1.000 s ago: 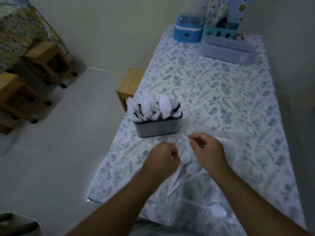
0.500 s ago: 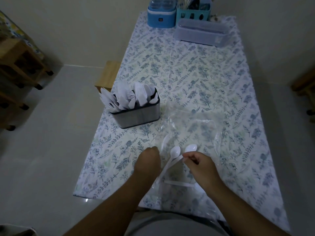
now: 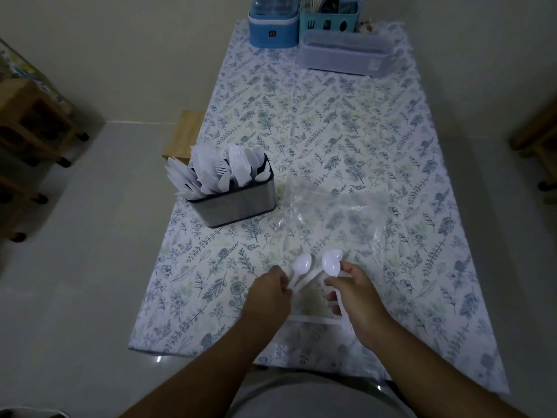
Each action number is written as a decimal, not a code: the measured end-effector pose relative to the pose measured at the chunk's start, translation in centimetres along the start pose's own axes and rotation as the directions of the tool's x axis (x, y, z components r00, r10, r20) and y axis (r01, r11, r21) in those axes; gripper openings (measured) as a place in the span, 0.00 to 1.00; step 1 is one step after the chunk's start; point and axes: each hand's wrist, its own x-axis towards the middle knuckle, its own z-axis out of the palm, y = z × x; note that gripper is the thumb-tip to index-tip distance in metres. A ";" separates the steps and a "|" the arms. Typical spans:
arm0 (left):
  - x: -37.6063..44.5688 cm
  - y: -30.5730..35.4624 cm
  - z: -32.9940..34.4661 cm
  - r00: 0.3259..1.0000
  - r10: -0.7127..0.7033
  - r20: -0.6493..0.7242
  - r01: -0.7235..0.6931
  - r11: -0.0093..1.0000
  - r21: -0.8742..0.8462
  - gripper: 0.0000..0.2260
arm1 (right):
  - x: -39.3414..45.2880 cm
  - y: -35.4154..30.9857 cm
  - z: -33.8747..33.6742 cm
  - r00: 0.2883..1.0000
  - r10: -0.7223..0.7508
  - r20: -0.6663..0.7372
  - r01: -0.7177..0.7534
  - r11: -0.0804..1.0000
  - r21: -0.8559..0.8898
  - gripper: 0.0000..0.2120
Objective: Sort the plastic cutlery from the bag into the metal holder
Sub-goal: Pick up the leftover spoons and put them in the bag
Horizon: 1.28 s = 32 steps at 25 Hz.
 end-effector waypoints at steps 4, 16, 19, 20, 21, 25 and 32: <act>-0.2 1.0 0.2 1.000 -0.014 -0.019 0.010 0.975 -0.222 0.03 | 0.2 0.3 -0.6 0.999 0.016 0.035 -0.019 0.995 0.095 0.13; 2.2 3.5 2.4 0.970 0.227 0.086 -0.235 0.967 0.098 0.09 | -0.9 1.0 -3.4 0.993 -0.092 -0.072 0.089 0.995 -0.044 0.13; 2.1 3.9 2.2 0.987 0.154 0.037 -0.152 0.987 -0.051 0.13 | -0.7 1.0 -3.8 0.989 -0.083 -0.118 0.081 0.996 -0.023 0.18; 1.7 4.3 2.1 0.991 0.129 0.029 -0.125 0.985 -0.122 0.15 | -0.6 0.8 -3.8 0.989 -0.075 -0.124 0.076 0.997 0.008 0.20; 1.3 4.8 2.1 0.992 0.119 0.043 -0.109 0.978 -0.177 0.17 | -0.4 0.8 -3.9 0.991 -0.055 -0.120 0.062 0.997 0.054 0.22; -0.8 7.0 2.5 0.934 0.292 0.204 -0.220 0.924 -0.314 0.13 | -0.4 0.5 -3.2 1.000 -0.030 -0.010 0.031 0.974 0.226 0.22; -0.6 4.9 3.5 0.875 0.398 0.277 -0.401 0.915 -0.047 0.11 | -1.0 0.9 -4.4 0.984 0.005 -0.180 0.024 0.988 0.156 0.23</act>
